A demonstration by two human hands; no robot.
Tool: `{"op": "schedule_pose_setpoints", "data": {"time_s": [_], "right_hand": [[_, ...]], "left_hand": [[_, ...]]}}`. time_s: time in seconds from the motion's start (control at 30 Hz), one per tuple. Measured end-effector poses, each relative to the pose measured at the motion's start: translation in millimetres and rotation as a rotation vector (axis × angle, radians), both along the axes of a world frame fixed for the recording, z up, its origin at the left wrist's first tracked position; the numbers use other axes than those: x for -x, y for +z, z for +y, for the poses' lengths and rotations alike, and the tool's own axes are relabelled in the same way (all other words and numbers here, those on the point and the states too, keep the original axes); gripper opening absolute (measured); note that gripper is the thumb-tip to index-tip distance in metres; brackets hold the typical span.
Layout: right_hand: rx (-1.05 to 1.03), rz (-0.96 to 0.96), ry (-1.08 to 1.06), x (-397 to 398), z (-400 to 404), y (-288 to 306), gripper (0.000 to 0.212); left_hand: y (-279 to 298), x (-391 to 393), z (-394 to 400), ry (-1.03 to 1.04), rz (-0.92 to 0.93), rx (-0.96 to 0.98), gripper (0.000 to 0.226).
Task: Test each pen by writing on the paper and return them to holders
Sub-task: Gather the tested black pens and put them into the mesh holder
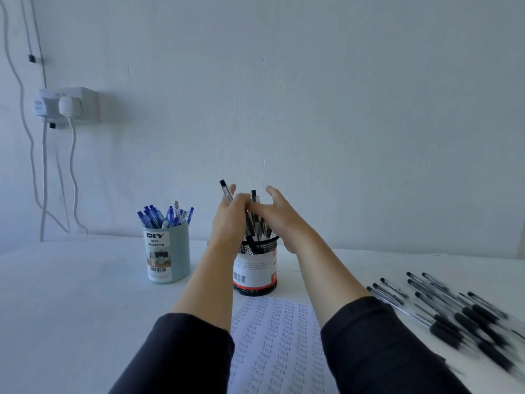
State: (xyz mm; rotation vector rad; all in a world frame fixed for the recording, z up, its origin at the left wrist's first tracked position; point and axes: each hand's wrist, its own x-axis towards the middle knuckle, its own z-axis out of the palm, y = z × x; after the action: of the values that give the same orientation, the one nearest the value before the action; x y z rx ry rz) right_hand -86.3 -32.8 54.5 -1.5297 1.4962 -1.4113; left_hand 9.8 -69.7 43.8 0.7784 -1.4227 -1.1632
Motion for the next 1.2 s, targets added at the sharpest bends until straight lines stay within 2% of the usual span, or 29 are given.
{"op": "schedule_pose_setpoints", "data": {"time_s": [0.13,0.17,0.23,0.3,0.4,0.43,0.5,0.6,0.63,0.73,0.83,0.97,1.07,1.2], "right_hand": [[0.011,0.021,-0.025,-0.1,1.2,-2.1,0.069],[0.024,0.026,-0.028,0.4,1.8,-1.6,0.067],[0.059,0.034,-0.035,0.9,3.5,0.9,0.068],[0.095,-0.002,-0.02,-0.8,3.4,4.3,0.072],[0.092,-0.109,0.021,-5.0,3.7,5.8,0.07],[0.082,-0.114,0.015,-5.2,3.7,5.6,0.063],[0.063,-0.092,-0.032,-3.5,4.8,6.1,0.049],[0.041,-0.063,-0.087,-0.9,4.8,5.7,0.043],[0.036,-0.051,-0.09,-1.1,4.5,5.2,0.043],[0.034,-0.055,-0.071,-2.6,5.4,4.4,0.046],[0.058,-0.098,-0.069,-6.1,3.8,5.4,0.052],[0.049,-0.032,-0.107,-11.1,3.0,6.5,0.056],[0.042,-0.04,-0.115,-11.3,3.0,7.9,0.056],[0.109,-0.109,-0.106,-19.8,3.3,13.0,0.052]], "left_hand": [[-6.8,0.6,-1.9,0.09,-0.094,0.041,0.052],[-5.5,0.2,-2.9,0.128,-0.097,0.064,0.061],[1.1,-1.2,1.2,0.149,-0.116,0.061,0.093],[6.9,-2.1,5.5,0.099,-0.121,0.067,0.105],[10.1,-4.5,7.4,-0.056,-0.049,-0.021,0.105],[8.1,-3.7,3.3,-0.055,-0.051,-0.047,0.101],[3.3,-1.9,2.6,0.029,-0.097,-0.039,0.075],[-5.5,-1.8,2.8,0.094,-0.139,0.015,0.048],[-8.0,-1.4,4.8,0.095,-0.15,0.046,0.048],[-3.9,-3.7,11.9,0.098,-0.103,0.101,0.076],[4.8,-5.2,7.8,0.118,0.029,0.099,0.051],[3.9,-4.8,8.9,0.143,-0.162,0.028,0.044],[0.4,-1.7,6.1,0.144,-0.177,0.02,0.022],[16.0,-2.3,13.0,0.069,-0.113,0.094,0.034]]}}
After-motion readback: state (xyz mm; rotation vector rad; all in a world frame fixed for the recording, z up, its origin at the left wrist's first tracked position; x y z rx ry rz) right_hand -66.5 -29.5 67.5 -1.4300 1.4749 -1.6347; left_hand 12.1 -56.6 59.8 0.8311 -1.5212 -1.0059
